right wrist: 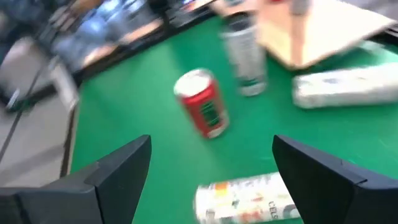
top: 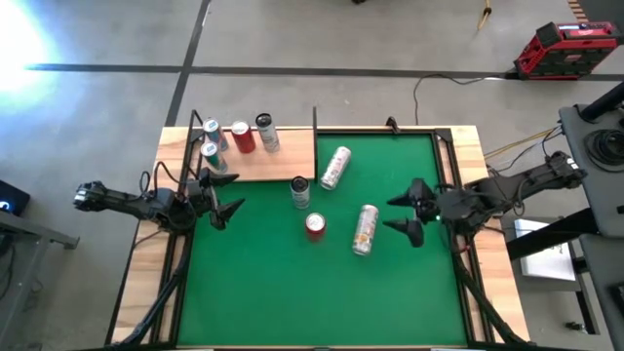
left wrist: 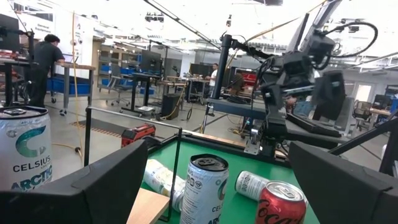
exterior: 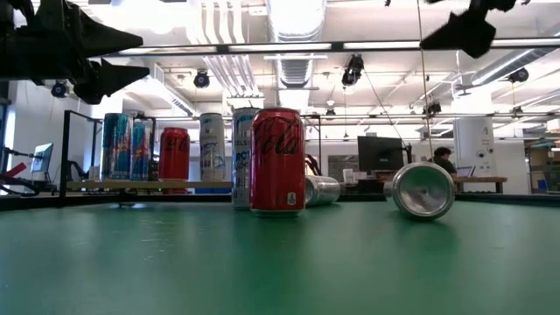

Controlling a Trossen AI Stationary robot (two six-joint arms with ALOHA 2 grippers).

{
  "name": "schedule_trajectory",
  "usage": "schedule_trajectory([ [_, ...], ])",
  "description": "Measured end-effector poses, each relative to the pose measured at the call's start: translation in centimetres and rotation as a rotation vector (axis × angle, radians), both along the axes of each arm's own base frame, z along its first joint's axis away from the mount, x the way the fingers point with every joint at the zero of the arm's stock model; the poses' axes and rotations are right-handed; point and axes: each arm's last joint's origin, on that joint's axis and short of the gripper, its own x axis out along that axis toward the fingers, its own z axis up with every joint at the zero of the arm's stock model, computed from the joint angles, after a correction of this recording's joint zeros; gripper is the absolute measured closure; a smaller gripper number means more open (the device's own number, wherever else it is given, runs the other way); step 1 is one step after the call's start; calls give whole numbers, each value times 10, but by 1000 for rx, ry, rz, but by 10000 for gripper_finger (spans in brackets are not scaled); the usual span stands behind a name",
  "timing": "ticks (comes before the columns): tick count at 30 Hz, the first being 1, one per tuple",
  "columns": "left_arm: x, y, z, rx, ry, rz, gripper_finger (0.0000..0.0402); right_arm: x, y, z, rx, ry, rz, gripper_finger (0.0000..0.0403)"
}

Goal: Place canned beverage on shelf
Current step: Adjust the white yellow soda can on the table

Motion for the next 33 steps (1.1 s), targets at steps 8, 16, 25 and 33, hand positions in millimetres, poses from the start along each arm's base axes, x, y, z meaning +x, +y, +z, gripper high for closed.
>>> schedule_trajectory([
  [8,0,0,0,0,0,0,27,16,-1,-28,191,94,-429,78],
  [16,0,0,0,0,0,0,27,36,-9,-54,335,212,-649,78],
  [25,0,0,0,0,0,0,27,50,-21,-72,599,422,-880,78],
  [33,0,0,0,0,0,0,27,73,-22,-81,776,526,-994,78],
])
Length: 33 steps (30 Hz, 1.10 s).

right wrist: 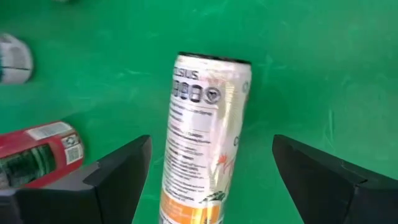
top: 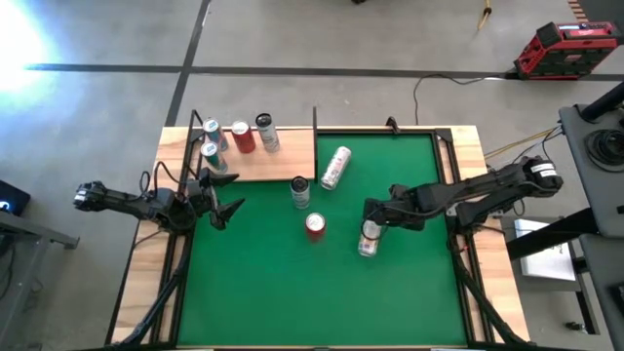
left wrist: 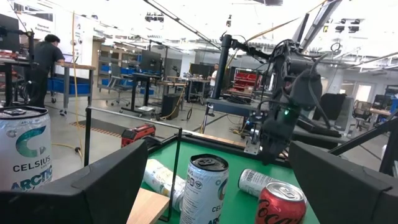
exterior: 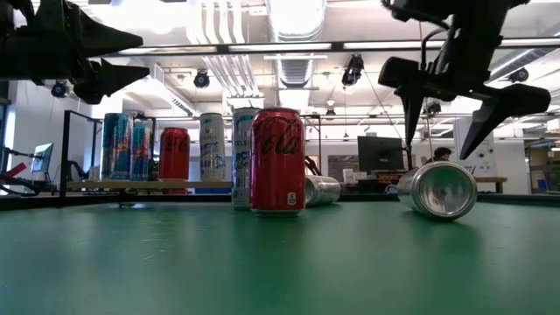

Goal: Place canned beverage on shelf
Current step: Adjust the white yellow soda can on the table

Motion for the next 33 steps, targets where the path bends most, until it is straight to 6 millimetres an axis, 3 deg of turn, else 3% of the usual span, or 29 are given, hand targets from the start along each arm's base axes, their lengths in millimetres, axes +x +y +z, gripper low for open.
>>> schedule_trajectory([
  [8,0,0,0,0,0,0,27,25,-5,-9,81,103,-127,78],
  [17,0,0,0,0,0,1,27,53,-21,-34,119,207,-193,78],
  [25,0,0,0,0,0,0,27,61,-33,-45,118,218,-212,78],
  [33,0,0,0,0,1,1,27,58,-40,-43,114,203,-240,78],
])
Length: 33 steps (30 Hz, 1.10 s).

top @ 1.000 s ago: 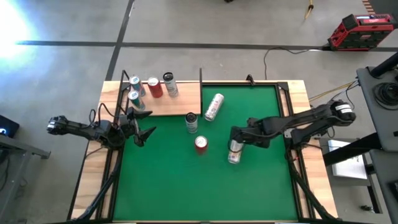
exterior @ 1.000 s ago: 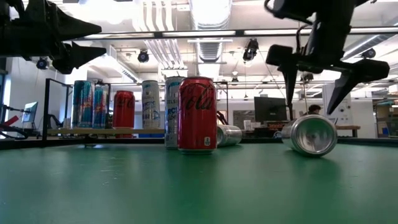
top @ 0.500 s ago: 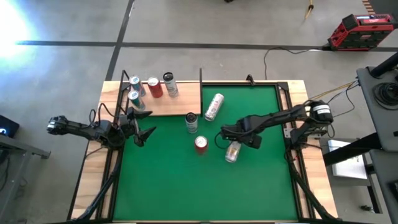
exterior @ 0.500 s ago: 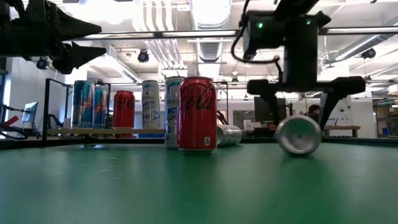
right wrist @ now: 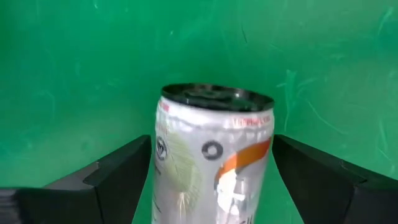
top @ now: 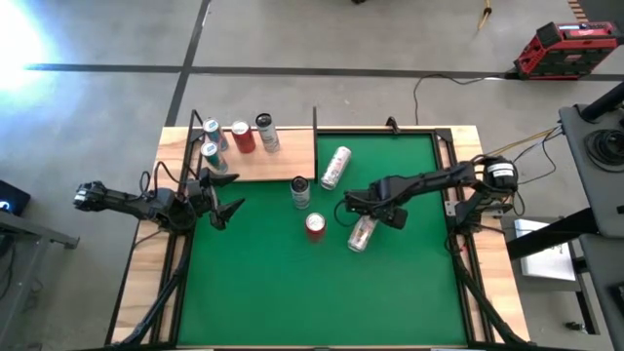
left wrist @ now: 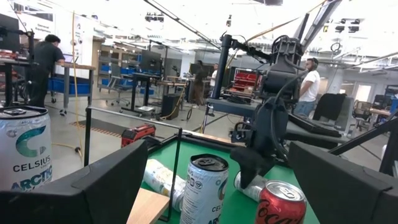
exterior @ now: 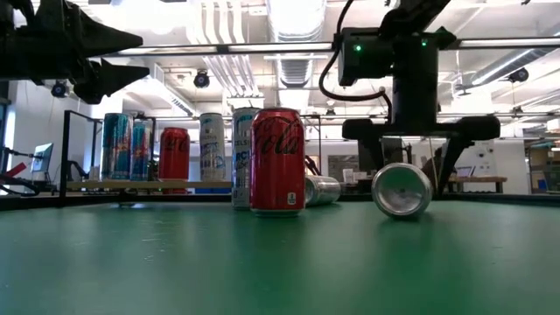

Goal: Place canned beverage on shelf
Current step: Adjust the white yellow soda can on the table

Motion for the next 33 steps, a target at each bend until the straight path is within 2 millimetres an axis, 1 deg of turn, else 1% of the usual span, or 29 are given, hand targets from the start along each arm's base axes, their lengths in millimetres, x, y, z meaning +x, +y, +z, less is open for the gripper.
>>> schedule_trajectory([
  [9,0,0,0,0,0,0,27,3,-10,-6,31,-9,-35,78],
  [14,0,0,0,0,0,0,27,5,-11,-10,35,-15,-55,82],
  [16,0,0,0,0,-1,0,27,5,-11,-10,35,-16,-59,100],
  [20,0,0,0,0,0,-1,27,5,-11,-11,34,-14,-53,165],
  [24,0,0,0,0,-1,-1,27,5,-11,-10,31,-17,-33,165],
  [26,0,0,0,0,0,0,27,7,-12,-8,14,-21,14,165],
  [28,0,0,0,0,0,0,27,9,-13,-2,-40,-12,52,165],
  [31,0,0,0,0,0,0,27,9,-11,13,-148,36,88,165],
  [33,0,0,0,0,0,0,27,10,-8,24,-261,74,119,165],
])
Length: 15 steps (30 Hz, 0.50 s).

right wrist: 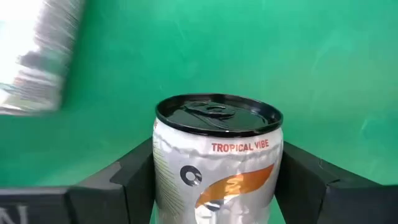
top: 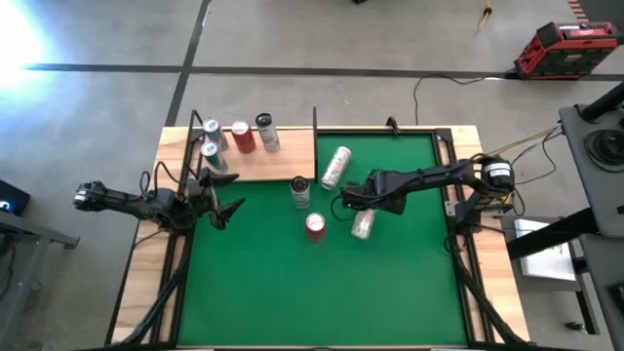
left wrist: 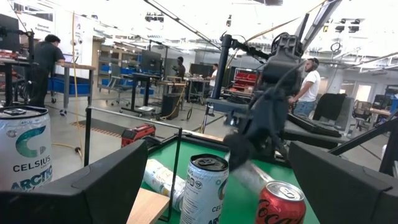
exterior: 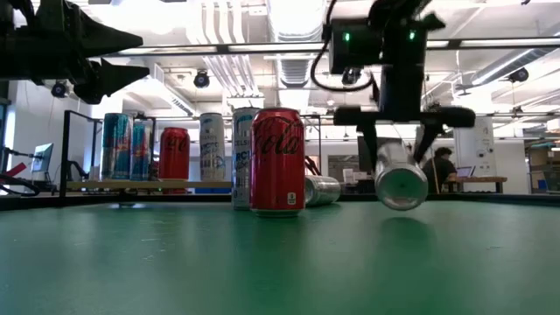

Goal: Place canned beverage on shelf
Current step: Adjust the white yellow soda can on the table

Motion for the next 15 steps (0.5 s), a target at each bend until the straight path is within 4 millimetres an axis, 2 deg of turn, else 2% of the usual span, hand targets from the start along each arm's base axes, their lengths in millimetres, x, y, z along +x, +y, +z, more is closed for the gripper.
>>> schedule_trajectory([
  [4,0,0,0,0,0,0,27,-1,11,15,-268,52,38,165],
  [8,0,0,0,0,0,0,27,-4,16,21,-517,46,17,165],
  [15,0,0,0,0,0,0,27,-8,7,15,-688,149,86,165],
])
